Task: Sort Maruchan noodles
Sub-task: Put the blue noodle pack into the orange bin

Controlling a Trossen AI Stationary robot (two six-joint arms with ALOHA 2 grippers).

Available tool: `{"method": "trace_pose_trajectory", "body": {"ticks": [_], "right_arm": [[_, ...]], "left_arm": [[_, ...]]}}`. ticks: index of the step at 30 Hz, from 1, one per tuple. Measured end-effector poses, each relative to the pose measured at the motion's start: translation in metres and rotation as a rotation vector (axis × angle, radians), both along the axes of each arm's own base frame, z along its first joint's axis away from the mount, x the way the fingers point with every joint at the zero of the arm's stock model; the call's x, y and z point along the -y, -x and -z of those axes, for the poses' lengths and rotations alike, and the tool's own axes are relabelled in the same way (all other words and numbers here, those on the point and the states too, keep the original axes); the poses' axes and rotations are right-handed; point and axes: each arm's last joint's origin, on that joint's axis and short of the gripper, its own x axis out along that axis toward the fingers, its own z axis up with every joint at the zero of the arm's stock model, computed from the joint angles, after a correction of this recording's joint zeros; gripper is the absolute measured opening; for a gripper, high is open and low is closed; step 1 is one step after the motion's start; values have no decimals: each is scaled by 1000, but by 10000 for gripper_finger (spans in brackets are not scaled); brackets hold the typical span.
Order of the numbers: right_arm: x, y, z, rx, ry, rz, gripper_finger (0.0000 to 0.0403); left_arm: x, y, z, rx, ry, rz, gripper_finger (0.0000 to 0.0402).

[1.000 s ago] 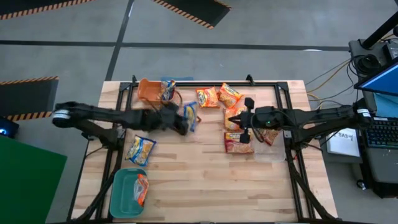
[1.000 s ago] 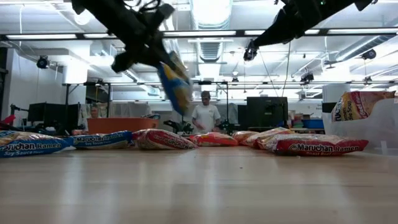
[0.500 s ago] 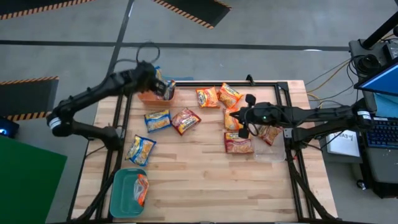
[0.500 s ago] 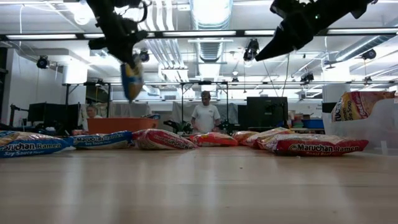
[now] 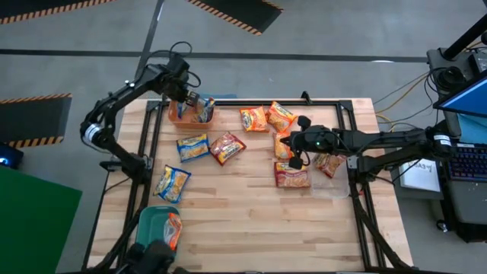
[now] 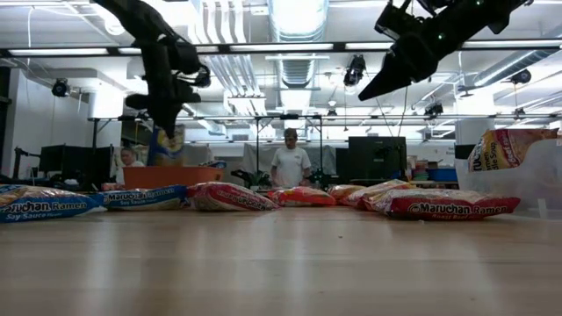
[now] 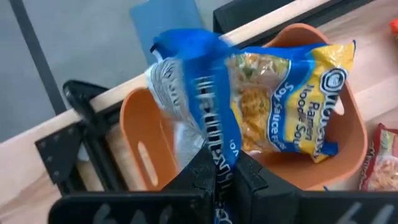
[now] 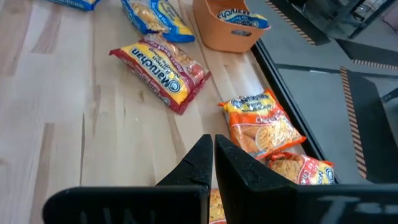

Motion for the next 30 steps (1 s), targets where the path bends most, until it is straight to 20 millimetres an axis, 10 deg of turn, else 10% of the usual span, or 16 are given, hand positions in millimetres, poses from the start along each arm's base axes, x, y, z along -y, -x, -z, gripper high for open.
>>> {"method": "trace_pose_trajectory", "body": {"ticks": [30], "right_arm": [[3,1,14,-72,-84,62,9]], "left_arm": [[-29,-23,53,-54,148,-66,20]]}}
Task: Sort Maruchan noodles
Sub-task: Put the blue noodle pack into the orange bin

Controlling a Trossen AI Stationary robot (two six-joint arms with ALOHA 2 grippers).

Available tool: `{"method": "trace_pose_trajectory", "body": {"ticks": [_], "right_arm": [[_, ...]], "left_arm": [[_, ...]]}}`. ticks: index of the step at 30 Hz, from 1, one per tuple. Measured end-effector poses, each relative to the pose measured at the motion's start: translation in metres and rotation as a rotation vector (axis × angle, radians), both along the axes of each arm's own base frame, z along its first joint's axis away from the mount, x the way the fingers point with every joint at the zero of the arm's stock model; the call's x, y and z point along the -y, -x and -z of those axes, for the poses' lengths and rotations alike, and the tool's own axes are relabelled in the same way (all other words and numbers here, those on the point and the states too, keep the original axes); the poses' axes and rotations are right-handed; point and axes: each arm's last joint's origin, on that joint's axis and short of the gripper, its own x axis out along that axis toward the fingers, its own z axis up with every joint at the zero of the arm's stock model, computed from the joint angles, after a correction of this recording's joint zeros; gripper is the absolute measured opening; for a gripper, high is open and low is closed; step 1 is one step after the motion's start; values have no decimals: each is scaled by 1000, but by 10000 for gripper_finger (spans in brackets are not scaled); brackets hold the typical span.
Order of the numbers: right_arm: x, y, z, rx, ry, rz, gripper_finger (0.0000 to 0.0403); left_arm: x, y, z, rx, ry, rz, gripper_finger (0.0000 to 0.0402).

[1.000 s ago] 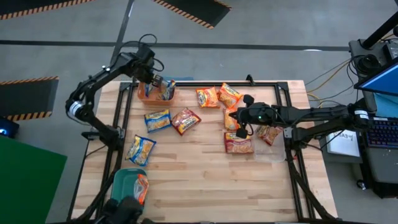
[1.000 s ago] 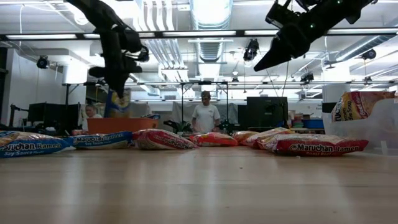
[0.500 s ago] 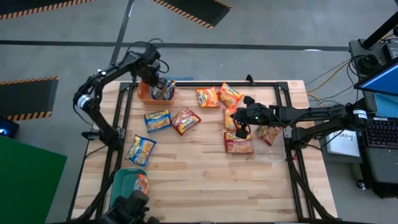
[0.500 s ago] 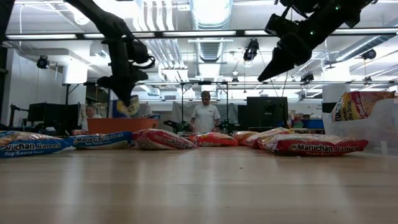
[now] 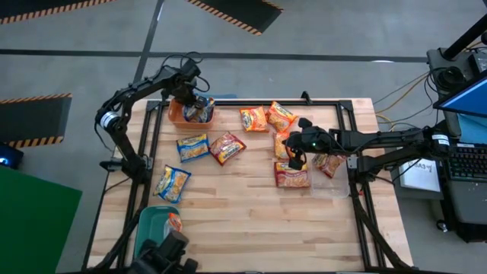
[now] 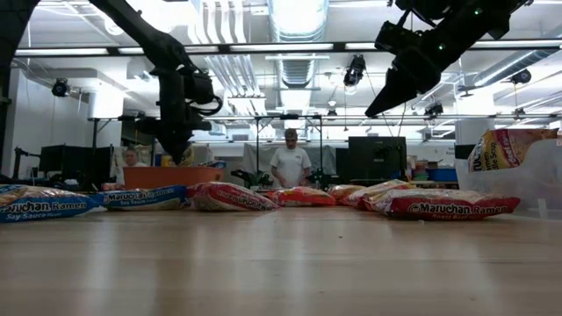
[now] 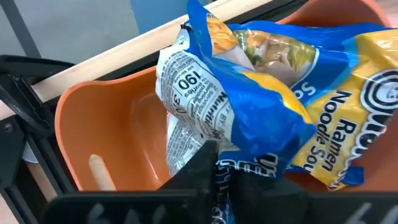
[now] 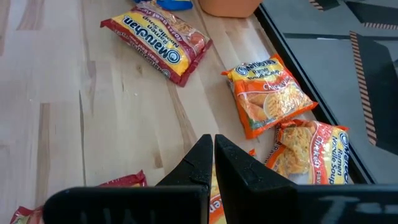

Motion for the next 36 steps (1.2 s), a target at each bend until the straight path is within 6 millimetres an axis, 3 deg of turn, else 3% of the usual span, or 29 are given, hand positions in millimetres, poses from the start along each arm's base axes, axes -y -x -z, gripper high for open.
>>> {"method": "trace_pose_trajectory", "body": {"ticks": [8,17,23,36], "right_arm": [[0,0,0,-6,2,-2,9],[0,2,2,-27,-5,1,9],[0,2,2,-26,-6,3,9],[0,2,3,-27,-14,9,9]], "left_arm": [[2,-6,-1,20,-23,20,99],[4,-1,-25,-10,-186,33,174],[-5,-7,-24,30,-269,17,173],[-13,-14,16,-41,-154,-17,120]]}}
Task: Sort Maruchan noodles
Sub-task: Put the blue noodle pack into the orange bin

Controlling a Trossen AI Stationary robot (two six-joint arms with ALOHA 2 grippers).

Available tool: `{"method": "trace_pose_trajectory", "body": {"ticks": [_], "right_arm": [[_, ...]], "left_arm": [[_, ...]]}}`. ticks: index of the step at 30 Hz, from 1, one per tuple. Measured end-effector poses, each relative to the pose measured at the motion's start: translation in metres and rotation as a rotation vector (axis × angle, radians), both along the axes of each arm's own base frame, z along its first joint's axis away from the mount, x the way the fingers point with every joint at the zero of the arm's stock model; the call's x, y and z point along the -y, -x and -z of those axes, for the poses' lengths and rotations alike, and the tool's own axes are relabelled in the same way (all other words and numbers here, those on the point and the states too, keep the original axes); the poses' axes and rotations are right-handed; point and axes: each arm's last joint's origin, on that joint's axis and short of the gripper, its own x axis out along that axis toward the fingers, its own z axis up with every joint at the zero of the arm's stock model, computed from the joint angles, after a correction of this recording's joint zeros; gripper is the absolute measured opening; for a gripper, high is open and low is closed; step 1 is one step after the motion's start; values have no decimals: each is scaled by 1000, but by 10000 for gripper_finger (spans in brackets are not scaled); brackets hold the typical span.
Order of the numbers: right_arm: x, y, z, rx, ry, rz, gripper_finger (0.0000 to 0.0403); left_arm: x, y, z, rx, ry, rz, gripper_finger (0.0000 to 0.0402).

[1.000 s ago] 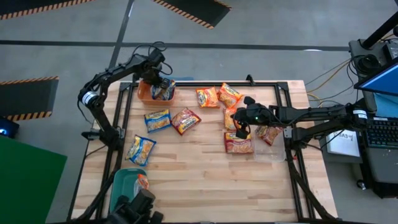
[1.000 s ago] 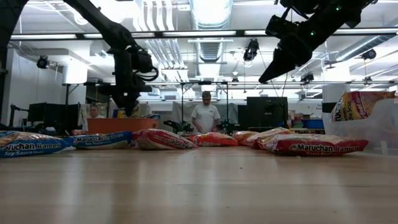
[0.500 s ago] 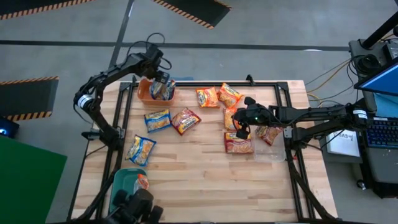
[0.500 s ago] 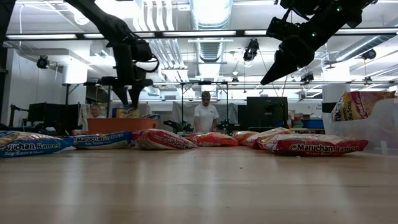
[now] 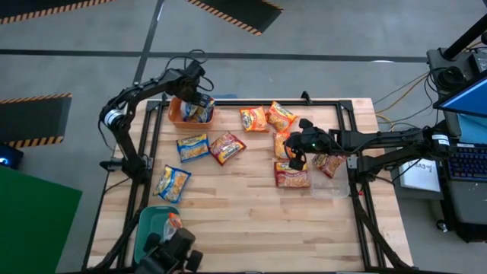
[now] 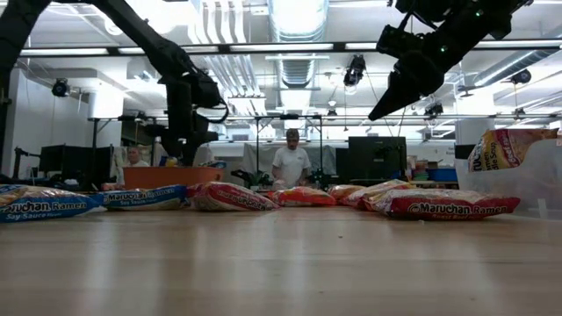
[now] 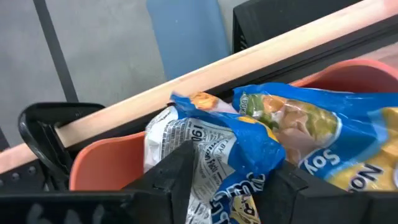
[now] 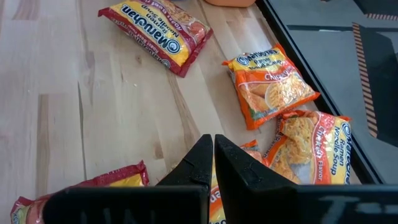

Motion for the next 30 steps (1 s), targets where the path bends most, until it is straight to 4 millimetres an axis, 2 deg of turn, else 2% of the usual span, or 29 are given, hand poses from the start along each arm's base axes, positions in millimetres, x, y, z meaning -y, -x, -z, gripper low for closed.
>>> {"method": "trace_pose_trajectory", "body": {"ticks": [7,10,15,23,30], "right_arm": [[0,0,1,-3,0,0,9],[0,0,1,-3,0,0,9],[0,1,1,-5,0,0,9],[0,1,1,-5,0,-1,9],[0,1,1,-5,0,-1,9]], "left_arm": [[-3,-6,20,-34,54,-5,85],[-3,-5,23,-43,62,-5,77],[0,0,14,-131,11,-14,74],[13,19,-8,-401,-61,-28,74],[15,21,-9,-433,-58,-37,74]]}}
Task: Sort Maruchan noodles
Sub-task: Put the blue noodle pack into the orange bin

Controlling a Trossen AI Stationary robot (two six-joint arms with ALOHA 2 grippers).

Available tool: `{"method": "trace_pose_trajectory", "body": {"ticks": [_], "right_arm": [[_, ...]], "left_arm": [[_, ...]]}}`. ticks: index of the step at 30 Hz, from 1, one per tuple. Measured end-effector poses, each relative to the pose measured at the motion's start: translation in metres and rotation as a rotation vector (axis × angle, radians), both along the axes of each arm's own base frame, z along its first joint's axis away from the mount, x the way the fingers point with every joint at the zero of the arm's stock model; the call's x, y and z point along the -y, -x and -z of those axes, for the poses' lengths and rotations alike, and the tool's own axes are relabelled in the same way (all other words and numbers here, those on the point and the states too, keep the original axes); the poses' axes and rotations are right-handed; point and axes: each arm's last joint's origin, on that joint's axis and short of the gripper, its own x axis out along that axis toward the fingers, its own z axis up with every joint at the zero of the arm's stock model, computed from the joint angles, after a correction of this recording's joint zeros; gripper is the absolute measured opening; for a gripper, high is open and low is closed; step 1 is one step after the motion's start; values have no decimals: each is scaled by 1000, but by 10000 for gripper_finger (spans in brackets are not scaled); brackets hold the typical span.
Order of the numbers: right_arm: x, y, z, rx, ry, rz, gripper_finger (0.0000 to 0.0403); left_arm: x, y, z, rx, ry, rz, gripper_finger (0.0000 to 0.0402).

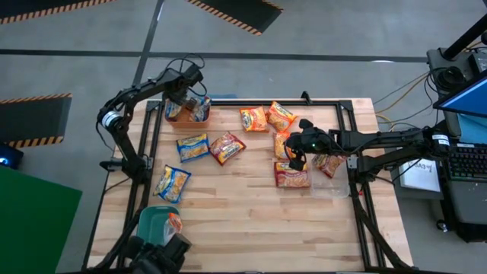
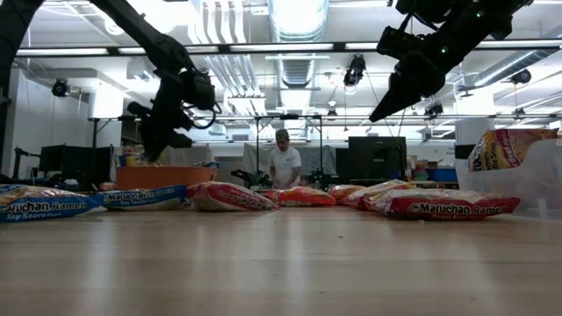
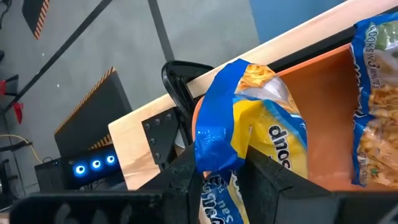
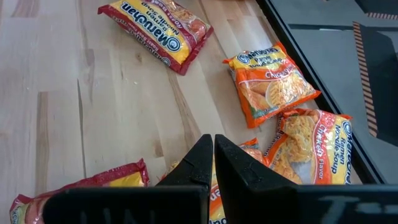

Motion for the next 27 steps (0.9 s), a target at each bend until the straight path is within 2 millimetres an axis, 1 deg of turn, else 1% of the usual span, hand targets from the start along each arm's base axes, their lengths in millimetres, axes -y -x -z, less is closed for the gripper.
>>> {"method": "trace_pose_trajectory", "body": {"ticks": [10,14,16,18,21,24,27], "right_arm": [[0,0,0,3,-8,7,9],[0,1,1,-6,-11,8,9],[0,1,1,-11,-12,9,9],[0,1,1,-11,-11,8,9],[0,1,1,-11,-9,6,9],[0,1,1,-11,-9,6,9],[0,1,1,-10,-13,10,9]], "left_arm": [[-7,-5,21,-26,31,-34,74],[-6,-4,19,-42,50,-21,74],[-4,-2,12,-52,63,-20,74],[-4,-2,1,-51,40,-19,74],[-6,-3,-7,-53,13,-4,74],[-13,-4,-6,-23,-52,-10,74],[-17,-3,8,-7,-69,-6,74]]}}
